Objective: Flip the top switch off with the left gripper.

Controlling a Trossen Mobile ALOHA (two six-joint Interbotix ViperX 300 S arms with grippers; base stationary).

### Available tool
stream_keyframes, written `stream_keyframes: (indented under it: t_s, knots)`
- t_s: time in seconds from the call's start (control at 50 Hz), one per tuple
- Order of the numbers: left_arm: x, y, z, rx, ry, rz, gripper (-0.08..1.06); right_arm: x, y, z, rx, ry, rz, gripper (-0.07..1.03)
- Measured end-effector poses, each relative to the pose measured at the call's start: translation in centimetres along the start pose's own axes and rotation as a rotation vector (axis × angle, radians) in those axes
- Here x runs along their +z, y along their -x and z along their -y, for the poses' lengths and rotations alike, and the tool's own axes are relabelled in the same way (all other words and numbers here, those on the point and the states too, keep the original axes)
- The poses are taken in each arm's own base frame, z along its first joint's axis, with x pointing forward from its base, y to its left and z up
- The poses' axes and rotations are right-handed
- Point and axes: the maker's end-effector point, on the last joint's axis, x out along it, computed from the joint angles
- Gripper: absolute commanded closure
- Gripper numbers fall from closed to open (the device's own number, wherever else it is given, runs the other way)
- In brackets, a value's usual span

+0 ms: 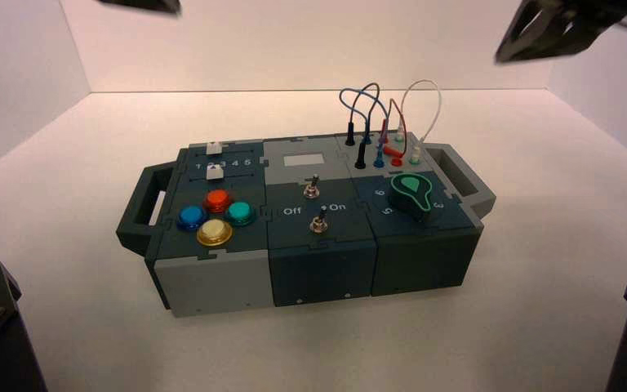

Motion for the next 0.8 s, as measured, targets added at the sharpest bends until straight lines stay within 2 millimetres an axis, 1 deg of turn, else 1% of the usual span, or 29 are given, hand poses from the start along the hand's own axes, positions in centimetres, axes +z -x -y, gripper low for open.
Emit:
stream_keyframes:
  t_s: [0.06, 0.08, 0.2, 0.3, 0.42, 0.44, 0.46, 0.48, 0.62, 0.8]
  knots:
    - [-1.1, -0.6, 0.4, 0.002, 0.005, -0.061, 1.01, -1.0, -0.7, -0.4, 0.006, 0.004, -0.058, 0.99]
    - [-1.3, -0.7, 0.7, 0.0, 0.004, -0.073, 1.01, -1.0, -0.8, -0.4, 0.006, 0.005, -0.061, 0.99]
    - [-2.8, -1.7, 1.6, 0.012, -0.006, -0.182, 1.01, -2.7, -2.0, -0.6, 0.007, 0.001, -0.15, 0.99]
    - [-3.6, -2.5, 2.4, 0.023, -0.026, -0.258, 1.01, -3.5, -2.7, -0.7, 0.002, 0.0, -0.203, 0.99]
    - [-4.7, -4.2, 4.0, 0.035, -0.061, -0.358, 1.01, -4.4, -3.6, -0.7, -0.007, 0.001, -0.266, 0.99]
    - [-4.7, -4.2, 4.0, 0.035, -0.061, -0.358, 1.01, -4.4, -3.6, -0.7, -0.007, 0.001, -0.266, 0.99]
    - [-5.0, -4.7, 4.5, 0.033, -0.068, -0.377, 1.01, -4.6, -3.8, -0.7, -0.009, 0.002, -0.283, 0.99]
    - [-5.1, -4.8, 4.6, 0.034, -0.071, -0.381, 1.01, -4.8, -4.0, -0.7, -0.011, 0.003, -0.292, 0.99]
    - [-5.7, -6.3, 6.8, 0.023, -0.106, -0.432, 1.01, -5.6, -4.9, -0.7, -0.02, 0.008, -0.346, 0.99]
    - [-5.5, -7.0, 8.5, 0.009, -0.133, -0.447, 1.01, -6.6, -6.2, -0.5, -0.039, 0.012, -0.416, 0.99]
